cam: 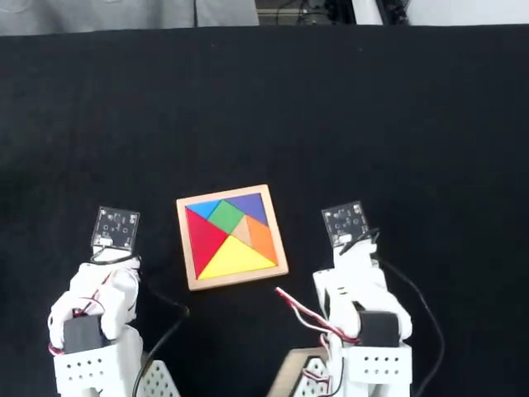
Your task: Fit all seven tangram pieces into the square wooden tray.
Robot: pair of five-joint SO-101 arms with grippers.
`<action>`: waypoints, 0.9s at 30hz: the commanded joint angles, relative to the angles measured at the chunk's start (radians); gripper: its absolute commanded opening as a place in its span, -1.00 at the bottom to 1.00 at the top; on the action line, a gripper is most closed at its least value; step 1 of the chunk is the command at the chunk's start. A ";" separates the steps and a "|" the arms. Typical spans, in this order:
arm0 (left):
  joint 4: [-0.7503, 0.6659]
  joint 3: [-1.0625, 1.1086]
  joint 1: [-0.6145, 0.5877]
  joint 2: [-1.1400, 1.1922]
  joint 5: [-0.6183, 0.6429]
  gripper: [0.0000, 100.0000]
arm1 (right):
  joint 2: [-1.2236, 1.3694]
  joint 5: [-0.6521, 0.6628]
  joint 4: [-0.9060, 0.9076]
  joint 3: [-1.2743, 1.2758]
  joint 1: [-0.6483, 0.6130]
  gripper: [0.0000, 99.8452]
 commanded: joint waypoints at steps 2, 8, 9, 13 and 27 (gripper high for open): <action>-0.009 0.021 0.002 -0.002 0.190 -0.94 | -0.084 0.002 0.008 -0.002 -0.006 -0.97; -0.011 0.021 0.001 -0.002 0.227 -0.94 | -0.085 0.005 0.008 -0.002 -0.002 -0.97; -0.011 0.021 0.004 -0.002 0.227 -0.94 | -0.085 0.005 0.008 -0.002 -0.002 -0.97; -0.011 0.021 0.004 -0.002 0.227 -0.94 | -0.085 0.005 0.008 -0.002 -0.002 -0.97; -0.011 0.021 0.002 -0.002 0.227 -0.94 | -0.085 0.005 0.008 -0.002 -0.002 -0.97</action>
